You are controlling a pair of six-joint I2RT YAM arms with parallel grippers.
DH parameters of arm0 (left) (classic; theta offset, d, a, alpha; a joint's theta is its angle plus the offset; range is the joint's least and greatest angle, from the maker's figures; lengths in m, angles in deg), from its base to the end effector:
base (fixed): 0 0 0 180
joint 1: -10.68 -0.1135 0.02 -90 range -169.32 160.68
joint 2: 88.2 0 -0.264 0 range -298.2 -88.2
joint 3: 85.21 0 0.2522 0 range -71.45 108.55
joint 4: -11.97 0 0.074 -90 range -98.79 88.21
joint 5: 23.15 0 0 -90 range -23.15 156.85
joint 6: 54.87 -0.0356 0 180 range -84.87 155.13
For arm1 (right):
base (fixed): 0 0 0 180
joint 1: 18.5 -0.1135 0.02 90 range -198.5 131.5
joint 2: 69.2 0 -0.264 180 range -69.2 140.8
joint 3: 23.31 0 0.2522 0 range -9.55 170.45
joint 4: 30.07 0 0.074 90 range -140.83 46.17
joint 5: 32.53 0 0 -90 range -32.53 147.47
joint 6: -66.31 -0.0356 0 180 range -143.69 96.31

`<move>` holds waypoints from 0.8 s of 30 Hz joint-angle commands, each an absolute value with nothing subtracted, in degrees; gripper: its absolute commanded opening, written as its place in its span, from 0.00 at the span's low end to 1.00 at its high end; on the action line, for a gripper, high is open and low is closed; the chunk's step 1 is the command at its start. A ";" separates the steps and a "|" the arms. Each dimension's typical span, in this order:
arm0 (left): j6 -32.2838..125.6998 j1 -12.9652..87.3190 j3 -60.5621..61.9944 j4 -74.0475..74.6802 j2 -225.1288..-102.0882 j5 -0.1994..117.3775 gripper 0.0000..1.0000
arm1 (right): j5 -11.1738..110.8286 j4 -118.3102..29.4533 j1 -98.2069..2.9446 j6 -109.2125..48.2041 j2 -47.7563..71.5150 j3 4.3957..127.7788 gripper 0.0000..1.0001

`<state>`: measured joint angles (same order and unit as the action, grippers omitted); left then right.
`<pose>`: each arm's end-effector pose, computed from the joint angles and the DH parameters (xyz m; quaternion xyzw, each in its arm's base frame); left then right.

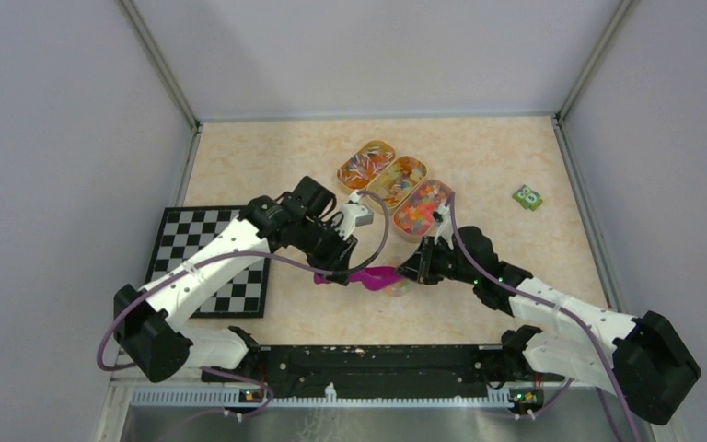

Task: Pack the candies
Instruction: Place the fake candies in the packing bottle.

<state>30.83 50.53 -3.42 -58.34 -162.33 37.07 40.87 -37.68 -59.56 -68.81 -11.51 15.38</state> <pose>0.1775 -0.1712 0.3079 0.4092 0.8474 -0.3075 0.1413 0.1547 0.1482 0.2061 -0.0460 0.8441 0.4449 0.2958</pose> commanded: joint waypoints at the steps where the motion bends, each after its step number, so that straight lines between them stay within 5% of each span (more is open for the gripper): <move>1: 31.80 50.32 -1.60 -53.59 -163.59 37.24 0.00 | 41.38 -38.45 -60.60 -67.70 -13.13 14.61 0.09; 24: 32.03 50.32 3.15 -62.49 -170.86 40.68 0.00 | 47.33 -38.45 -60.57 -63.46 -13.09 22.31 0.09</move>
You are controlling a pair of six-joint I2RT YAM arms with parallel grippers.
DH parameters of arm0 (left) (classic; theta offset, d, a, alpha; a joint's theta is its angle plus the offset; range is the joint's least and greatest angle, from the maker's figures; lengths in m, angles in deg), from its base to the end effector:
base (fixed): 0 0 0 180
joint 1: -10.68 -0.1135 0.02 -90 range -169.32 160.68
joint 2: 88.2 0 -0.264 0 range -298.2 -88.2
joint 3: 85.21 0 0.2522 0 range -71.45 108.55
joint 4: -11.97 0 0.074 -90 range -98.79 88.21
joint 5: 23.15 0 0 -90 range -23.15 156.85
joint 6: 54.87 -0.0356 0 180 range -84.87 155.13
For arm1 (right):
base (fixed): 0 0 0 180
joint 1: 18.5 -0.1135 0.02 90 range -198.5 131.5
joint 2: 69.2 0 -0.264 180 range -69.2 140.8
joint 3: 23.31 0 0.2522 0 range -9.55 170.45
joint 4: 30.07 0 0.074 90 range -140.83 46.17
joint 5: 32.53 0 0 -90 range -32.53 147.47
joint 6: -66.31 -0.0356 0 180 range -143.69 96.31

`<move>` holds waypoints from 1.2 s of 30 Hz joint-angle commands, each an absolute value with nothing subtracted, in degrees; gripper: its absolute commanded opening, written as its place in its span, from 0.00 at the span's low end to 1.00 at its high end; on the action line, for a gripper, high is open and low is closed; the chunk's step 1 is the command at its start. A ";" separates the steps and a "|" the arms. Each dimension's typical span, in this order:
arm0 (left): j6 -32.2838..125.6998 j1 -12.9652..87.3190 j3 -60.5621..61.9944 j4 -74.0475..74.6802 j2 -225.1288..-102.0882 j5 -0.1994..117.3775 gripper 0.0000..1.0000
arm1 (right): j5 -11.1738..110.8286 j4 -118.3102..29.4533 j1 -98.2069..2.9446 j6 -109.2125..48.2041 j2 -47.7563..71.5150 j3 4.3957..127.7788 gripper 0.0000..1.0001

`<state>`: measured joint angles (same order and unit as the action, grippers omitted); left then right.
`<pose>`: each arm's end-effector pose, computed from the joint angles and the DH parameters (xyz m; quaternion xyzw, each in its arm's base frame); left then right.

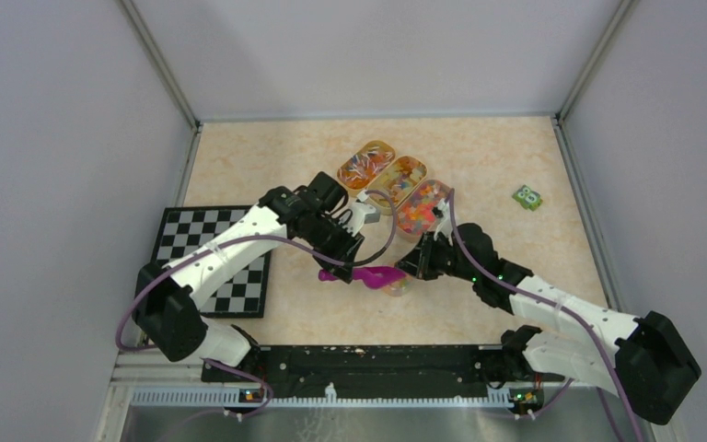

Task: Pack the candies
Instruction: Place the fake candies in the packing bottle.

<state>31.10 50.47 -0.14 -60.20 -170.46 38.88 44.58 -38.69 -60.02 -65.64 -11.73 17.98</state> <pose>0.1995 -0.1879 0.2888 0.3964 0.8696 -0.2796 0.0924 0.1587 0.1511 0.2202 -0.0573 0.8373 0.4270 0.3366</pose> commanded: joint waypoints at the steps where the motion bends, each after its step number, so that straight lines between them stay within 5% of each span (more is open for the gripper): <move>1: 32.19 50.32 3.59 -62.82 -170.97 40.91 0.00 | 47.70 -38.88 -60.57 -63.09 -13.41 22.72 0.09; 36: 38.88 57.09 17.40 -68.96 -176.96 48.17 0.00 | 46.61 -28.98 -65.61 -67.79 -13.18 13.41 0.05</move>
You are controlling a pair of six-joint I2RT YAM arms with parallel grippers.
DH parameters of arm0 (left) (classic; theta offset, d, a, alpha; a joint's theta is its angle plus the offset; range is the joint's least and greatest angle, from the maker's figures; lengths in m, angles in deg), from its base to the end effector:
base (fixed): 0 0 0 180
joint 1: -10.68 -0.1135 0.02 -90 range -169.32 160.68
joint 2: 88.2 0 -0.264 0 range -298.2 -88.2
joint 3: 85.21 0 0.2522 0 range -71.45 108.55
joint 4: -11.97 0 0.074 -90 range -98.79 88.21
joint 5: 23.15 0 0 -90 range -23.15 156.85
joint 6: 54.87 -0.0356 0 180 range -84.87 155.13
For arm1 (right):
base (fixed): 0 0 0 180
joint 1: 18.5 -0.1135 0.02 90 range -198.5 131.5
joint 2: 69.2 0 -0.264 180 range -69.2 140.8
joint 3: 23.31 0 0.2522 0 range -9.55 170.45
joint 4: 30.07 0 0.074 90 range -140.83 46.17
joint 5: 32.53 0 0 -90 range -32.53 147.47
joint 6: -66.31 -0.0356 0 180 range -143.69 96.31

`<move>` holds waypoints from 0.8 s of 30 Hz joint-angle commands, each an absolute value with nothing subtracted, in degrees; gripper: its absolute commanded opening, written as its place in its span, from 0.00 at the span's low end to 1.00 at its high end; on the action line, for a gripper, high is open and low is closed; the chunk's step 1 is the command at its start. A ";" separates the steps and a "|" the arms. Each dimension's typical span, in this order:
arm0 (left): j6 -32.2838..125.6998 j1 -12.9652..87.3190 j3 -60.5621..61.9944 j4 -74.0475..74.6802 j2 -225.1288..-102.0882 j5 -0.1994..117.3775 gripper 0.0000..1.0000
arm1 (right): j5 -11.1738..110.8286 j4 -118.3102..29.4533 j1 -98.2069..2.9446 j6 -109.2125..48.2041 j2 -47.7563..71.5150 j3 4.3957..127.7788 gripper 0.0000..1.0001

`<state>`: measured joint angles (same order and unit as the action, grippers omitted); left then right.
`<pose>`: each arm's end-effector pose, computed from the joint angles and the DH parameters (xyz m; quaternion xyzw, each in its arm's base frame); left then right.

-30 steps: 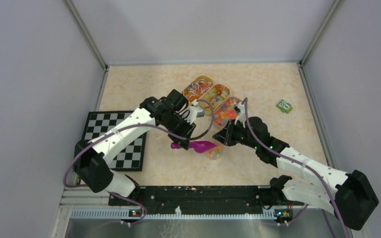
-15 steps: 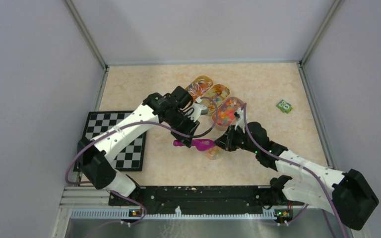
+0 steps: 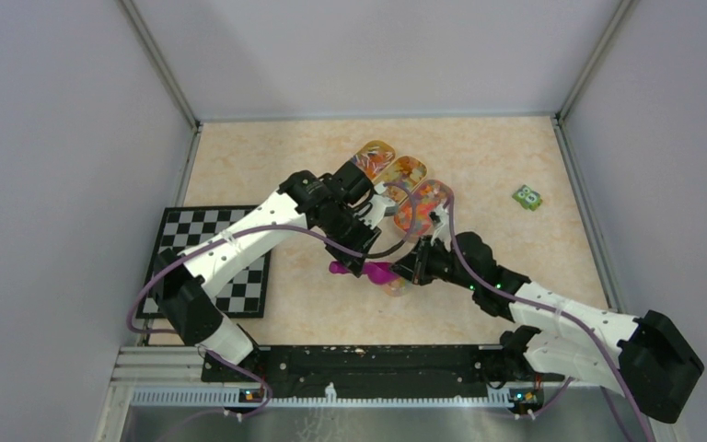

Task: Pack the candies
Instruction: Place the fake candies in the packing bottle.

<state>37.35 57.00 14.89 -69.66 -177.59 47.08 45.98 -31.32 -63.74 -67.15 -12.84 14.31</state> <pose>0.1986 -0.2254 0.3228 0.3911 0.8898 -0.2214 0.0793 0.1463 0.1576 0.2150 -0.0701 0.8140 0.4576 0.3508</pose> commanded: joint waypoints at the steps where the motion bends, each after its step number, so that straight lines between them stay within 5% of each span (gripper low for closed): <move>1: 39.06 57.10 17.45 -69.02 -176.98 48.33 0.00 | 46.76 -28.72 -65.99 -67.89 -12.97 13.30 0.05; 24: 38.41 57.35 23.74 -71.25 -178.92 50.88 0.00 | 47.74 -24.59 -68.64 -68.50 -8.44 13.23 0.05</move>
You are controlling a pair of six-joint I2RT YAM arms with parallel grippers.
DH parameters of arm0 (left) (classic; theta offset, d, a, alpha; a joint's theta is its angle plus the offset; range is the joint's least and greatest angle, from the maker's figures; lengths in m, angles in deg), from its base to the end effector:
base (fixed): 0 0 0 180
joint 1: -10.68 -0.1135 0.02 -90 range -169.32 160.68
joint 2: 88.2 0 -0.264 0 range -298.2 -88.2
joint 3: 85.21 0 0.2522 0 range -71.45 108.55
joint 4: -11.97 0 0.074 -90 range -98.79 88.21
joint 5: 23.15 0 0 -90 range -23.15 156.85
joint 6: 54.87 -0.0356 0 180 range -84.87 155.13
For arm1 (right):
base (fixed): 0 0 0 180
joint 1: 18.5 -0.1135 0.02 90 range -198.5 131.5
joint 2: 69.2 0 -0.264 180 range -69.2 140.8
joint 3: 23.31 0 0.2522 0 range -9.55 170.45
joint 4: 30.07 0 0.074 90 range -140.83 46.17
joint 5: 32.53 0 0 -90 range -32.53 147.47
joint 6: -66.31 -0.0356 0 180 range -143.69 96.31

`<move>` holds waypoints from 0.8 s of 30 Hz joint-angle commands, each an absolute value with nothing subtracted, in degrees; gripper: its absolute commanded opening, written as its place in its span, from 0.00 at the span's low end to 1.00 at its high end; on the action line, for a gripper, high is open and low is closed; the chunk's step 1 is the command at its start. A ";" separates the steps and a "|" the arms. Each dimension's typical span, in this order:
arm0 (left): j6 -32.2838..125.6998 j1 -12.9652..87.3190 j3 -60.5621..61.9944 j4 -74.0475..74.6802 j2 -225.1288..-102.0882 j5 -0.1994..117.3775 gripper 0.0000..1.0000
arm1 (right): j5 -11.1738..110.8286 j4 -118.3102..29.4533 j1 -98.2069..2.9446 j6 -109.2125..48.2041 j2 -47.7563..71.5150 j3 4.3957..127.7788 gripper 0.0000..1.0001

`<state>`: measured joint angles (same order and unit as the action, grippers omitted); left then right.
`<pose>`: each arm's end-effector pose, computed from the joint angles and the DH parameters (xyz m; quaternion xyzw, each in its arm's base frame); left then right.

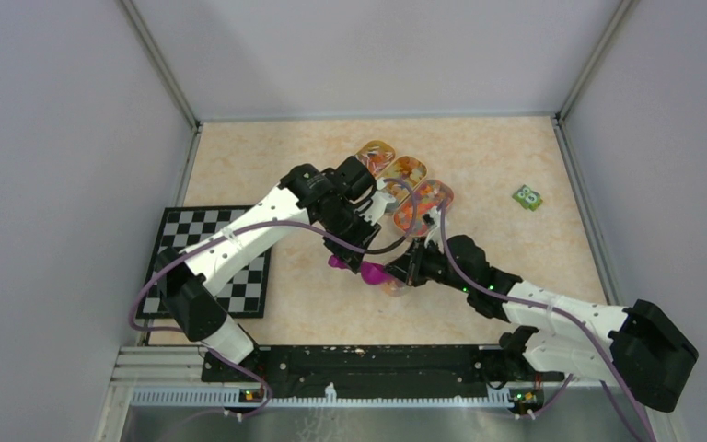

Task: Pack the candies
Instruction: Place the fake candies in the packing bottle, then scoop the fake candies from the storage box.

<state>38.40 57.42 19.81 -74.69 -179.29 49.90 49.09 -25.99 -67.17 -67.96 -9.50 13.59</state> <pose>0.1993 -0.2270 0.3350 0.3827 0.9002 -0.1948 0.0730 0.1432 0.1707 0.2087 -0.0737 0.8083 0.4622 0.3572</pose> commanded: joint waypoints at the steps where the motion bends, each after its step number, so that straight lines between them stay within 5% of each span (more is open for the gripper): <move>1: 38.35 57.36 23.81 -70.95 -178.83 50.84 0.00 | 47.78 -24.70 -68.76 -68.51 -8.53 13.34 0.05; 16: 29.98 58.53 12.42 -60.50 -163.34 51.92 0.00 | 58.53 -40.22 -67.20 -61.27 -24.03 22.68 0.11; 24: 18.72 58.49 -3.49 -35.66 -148.00 56.24 0.00 | 69.62 -42.91 -63.69 -56.11 -29.16 30.77 0.44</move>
